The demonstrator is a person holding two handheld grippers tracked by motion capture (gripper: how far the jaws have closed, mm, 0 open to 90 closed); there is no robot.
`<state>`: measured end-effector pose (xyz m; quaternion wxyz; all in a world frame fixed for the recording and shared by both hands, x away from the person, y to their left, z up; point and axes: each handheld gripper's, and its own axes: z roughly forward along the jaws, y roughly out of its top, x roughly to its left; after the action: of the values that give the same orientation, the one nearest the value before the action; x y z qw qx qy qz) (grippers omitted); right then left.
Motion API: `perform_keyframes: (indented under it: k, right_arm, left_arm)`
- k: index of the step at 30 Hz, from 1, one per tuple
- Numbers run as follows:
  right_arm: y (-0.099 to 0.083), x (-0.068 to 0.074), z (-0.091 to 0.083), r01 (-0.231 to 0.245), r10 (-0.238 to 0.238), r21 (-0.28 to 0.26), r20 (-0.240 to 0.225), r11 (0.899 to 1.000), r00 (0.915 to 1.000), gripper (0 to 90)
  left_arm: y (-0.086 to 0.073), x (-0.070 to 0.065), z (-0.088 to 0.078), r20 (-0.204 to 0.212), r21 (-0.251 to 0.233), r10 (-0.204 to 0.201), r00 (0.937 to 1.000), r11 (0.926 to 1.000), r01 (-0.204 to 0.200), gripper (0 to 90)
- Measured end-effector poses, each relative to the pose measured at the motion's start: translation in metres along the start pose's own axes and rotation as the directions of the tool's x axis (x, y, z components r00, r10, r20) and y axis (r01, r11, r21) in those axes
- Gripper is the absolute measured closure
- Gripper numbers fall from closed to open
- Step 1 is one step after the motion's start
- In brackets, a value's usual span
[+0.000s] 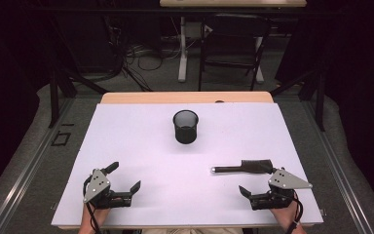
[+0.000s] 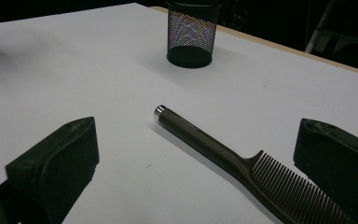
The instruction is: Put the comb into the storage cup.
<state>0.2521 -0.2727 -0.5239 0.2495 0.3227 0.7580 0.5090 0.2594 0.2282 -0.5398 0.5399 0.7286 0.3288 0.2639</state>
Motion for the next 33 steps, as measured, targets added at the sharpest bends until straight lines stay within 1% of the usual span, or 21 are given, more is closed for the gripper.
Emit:
perform_keyframes:
  k: [2, 3, 8, 10, 11, 14, 17, 21, 26, 27, 28, 32, 33]
  right_arm:
    - [0.0, 0.0, 0.0, 0.0, 0.0, 0.004, 0.002, 1.0, 1.0, 0.0]
    - [-0.001, -0.001, 0.0, -0.01, 0.01, 0.012, -0.002, 1.0, 0.9999, 0.0]
    - [-0.001, -0.002, 0.003, -0.004, 0.004, 0.03, -0.004, 1.0, 1.0, 0.0]
    - [-0.001, -0.002, 0.004, -0.005, 0.006, 0.033, -0.008, 0.999, 1.0, 0.0]
    - [0.0, -0.002, 0.005, -0.005, 0.005, 0.033, -0.015, 0.999, 0.9999, 0.0]
    - [0.0, -0.002, 0.006, 0.001, 0.0, 0.041, -0.019, 0.999, 0.9998, 0.0]
    - [0.0, -0.003, 0.008, -0.007, 0.008, 0.045, -0.025, 0.999, 0.9996, 0.0]
    - [0.003, -0.004, 0.011, -0.01, 0.012, 0.059, -0.028, 0.998, 0.9995, 0.0]
    - [0.007, -0.007, 0.013, -0.022, 0.023, 0.058, -0.027, 0.998, 0.9994, 0.0]
    - [0.009, -0.008, 0.015, -0.033, 0.034, 0.065, -0.029, 0.997, 0.999, 0.0]
    - [0.01, -0.008, 0.016, -0.033, 0.035, 0.061, -0.028, 0.998, 0.999, 0.0]
    - [0.014, -0.008, 0.02, -0.033, 0.036, 0.076, -0.029, 0.997, 0.9989, 0.0]
    - [0.016, -0.008, 0.023, -0.031, 0.034, 0.087, -0.031, 0.996, 0.9989, 0.0]
  left_arm:
    - [0.0, 0.0, 0.001, 0.001, 0.007, 0.003, 1.0, 1.0, -0.003, 0.1]
    - [0.0, 0.0, 0.001, 0.007, 0.008, 0.001, 1.0, 1.0, -0.001, 0.0]
    - [0.001, -0.001, 0.004, 0.01, 0.022, 0.013, 0.9999, 0.9997, -0.013, 0.1]
    - [0.0, -0.001, 0.005, 0.014, 0.02, 0.012, 0.9998, 0.9997, -0.012, 0.1]
    - [0.001, -0.001, 0.006, 0.012, 0.026, 0.01, 0.9999, 0.9996, -0.011, 0.1]
    - [0.001, -0.002, 0.007, 0.014, 0.028, 0.016, 0.9998, 0.9995, -0.017, 0.1]
    - [0.002, -0.002, 0.008, 0.019, 0.028, 0.018, 0.9997, 0.9995, -0.018, 0.1]
    - [0.002, -0.002, 0.009, 0.021, 0.029, 0.019, 0.9996, 0.9994, -0.019, 0.1]
    - [0.002, -0.002, 0.011, 0.025, 0.028, 0.013, 0.9996, 0.9995, -0.014, 0.1]
    - [0.002, -0.002, 0.012, 0.029, 0.031, 0.011, 0.9995, 0.9995, -0.012, 0.1]
    - [0.001, -0.002, 0.012, 0.03, 0.031, 0.013, 0.9995, 0.9994, -0.014, 0.1]
    - [0.001, -0.002, 0.013, 0.032, 0.033, 0.012, 0.9994, 0.9994, -0.013, 0.1]
    - [0.001, -0.002, 0.013, 0.032, 0.035, 0.011, 0.9994, 0.9993, -0.012, 0.1]
